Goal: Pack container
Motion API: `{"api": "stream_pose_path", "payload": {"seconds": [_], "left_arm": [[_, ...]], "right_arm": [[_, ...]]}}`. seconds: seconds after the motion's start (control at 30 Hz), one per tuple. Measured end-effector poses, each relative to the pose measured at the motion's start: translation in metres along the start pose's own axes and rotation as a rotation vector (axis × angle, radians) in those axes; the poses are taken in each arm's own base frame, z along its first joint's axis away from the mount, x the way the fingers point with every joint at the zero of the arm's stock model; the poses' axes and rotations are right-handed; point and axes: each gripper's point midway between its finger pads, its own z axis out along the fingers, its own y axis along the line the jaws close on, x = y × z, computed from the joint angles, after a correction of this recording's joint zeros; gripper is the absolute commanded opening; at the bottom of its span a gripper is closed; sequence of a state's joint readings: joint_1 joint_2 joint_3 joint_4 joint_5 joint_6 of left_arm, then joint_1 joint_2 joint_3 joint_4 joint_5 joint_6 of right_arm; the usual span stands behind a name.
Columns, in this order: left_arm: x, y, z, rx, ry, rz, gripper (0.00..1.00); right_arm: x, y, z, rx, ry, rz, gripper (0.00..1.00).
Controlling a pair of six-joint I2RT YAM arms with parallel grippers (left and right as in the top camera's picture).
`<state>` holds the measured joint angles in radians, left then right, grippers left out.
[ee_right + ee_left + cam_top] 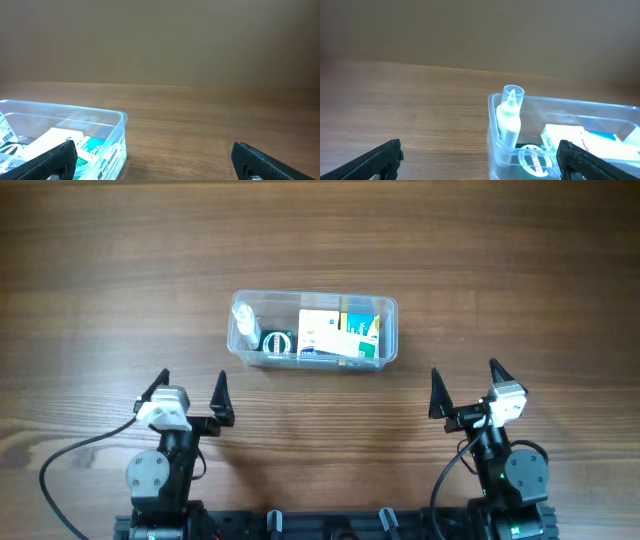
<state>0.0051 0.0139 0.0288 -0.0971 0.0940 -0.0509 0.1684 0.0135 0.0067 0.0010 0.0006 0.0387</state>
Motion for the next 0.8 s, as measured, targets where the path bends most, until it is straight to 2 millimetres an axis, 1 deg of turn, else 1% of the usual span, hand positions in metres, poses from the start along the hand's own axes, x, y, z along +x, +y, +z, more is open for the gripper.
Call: {"api": "stream_pose_path", "payload": {"seconds": [0.23, 0.8], "left_arm": [[0.0000, -0.0002, 0.0000, 0.001, 0.000, 0.050, 1.00], [0.0000, -0.0002, 0.0000, 0.001, 0.000, 0.054, 1.00]], "right_arm": [[0.0000, 0.0000, 0.0000, 0.000, 0.000, 0.000, 1.00], [0.0000, 0.0000, 0.0000, 0.000, 0.000, 0.000, 1.00]]}}
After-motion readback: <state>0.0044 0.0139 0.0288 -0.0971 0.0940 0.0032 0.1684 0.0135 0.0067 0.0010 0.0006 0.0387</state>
